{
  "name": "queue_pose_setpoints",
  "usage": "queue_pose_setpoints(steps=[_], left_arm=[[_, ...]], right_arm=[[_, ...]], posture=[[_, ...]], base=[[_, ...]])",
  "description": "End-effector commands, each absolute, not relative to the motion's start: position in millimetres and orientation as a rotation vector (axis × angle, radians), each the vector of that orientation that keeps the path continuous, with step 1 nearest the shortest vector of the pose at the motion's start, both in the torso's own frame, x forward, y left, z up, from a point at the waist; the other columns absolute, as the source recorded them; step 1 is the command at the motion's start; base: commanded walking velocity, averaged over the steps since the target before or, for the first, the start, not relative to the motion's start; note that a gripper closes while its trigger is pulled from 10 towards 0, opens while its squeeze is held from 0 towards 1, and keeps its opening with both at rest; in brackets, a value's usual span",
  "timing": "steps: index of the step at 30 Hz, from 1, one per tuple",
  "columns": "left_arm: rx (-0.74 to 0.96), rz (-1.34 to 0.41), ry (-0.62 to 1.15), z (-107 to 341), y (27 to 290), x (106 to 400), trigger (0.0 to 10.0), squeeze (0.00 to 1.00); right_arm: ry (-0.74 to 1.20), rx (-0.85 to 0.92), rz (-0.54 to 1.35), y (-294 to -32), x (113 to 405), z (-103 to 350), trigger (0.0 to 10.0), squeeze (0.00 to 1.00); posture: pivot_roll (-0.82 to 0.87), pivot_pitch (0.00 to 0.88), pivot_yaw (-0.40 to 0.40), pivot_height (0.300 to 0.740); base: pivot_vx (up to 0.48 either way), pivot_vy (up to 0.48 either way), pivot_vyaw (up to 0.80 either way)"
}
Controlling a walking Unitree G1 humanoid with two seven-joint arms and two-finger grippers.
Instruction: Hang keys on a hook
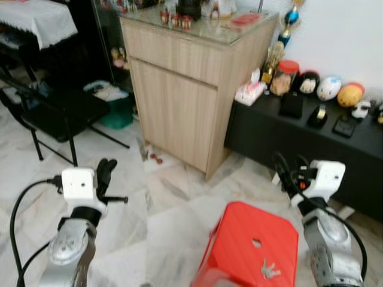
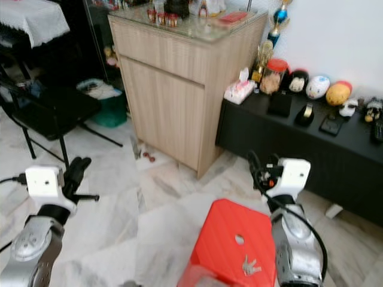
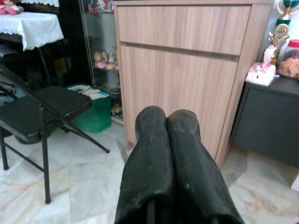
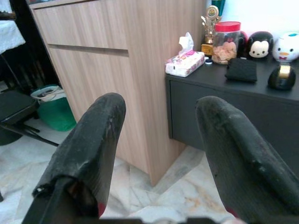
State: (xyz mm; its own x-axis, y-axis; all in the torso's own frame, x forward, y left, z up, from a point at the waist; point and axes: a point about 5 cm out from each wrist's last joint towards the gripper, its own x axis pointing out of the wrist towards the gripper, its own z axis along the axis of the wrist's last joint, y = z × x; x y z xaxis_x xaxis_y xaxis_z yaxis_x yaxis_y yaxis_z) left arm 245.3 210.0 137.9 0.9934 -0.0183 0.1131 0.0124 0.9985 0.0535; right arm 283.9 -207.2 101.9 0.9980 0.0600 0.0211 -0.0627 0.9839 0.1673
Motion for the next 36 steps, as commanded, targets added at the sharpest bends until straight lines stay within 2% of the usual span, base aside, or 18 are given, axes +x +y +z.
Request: queue_pose_setpoints(steps=[1,6,11,16,36], left_arm=[[0.063,-0.026,-0.116,141.0,207.9,244.0,10.0,0.0],[0.046,-0.089,-0.084,137.4,196.1,246.4,10.0,0.0],[0.044,-0.094,-0.081,137.5,194.9,247.2,10.0,0.0],[0.045,-0.098,-0.077,137.4,195.7,248.8,10.0,0.0],[0.018,-0.07,-0.055,134.0,191.5,253.3,10.0,0.0]], right_arm=[[0.004,0.169,0.05,-206.6,285.4,99.1,10.0,0.0],[0.052,0.173,0.031,-206.9,283.9,89.4,10.0,0.0],[0.07,0.184,0.022,-205.7,282.2,86.8,10.0,0.0],[0.07,0.176,0.018,-205.3,281.6,85.3,10.0,0.0],[0.154,0.16,0.024,-203.0,281.5,66.2,10.0,0.0]], posture=[[0.03,0.016,-0.042,0.656],[0.04,0.03,-0.042,0.656],[0.03,0.036,-0.032,0.656],[0.03,0.041,-0.032,0.621],[0.04,0.042,-0.039,0.621]], base=[[0.0,0.0,0.0],[0.0,0.0,0.0],[0.0,0.0,0.0],[0.0,0.0,0.0],[0.0,0.0,0.0]])
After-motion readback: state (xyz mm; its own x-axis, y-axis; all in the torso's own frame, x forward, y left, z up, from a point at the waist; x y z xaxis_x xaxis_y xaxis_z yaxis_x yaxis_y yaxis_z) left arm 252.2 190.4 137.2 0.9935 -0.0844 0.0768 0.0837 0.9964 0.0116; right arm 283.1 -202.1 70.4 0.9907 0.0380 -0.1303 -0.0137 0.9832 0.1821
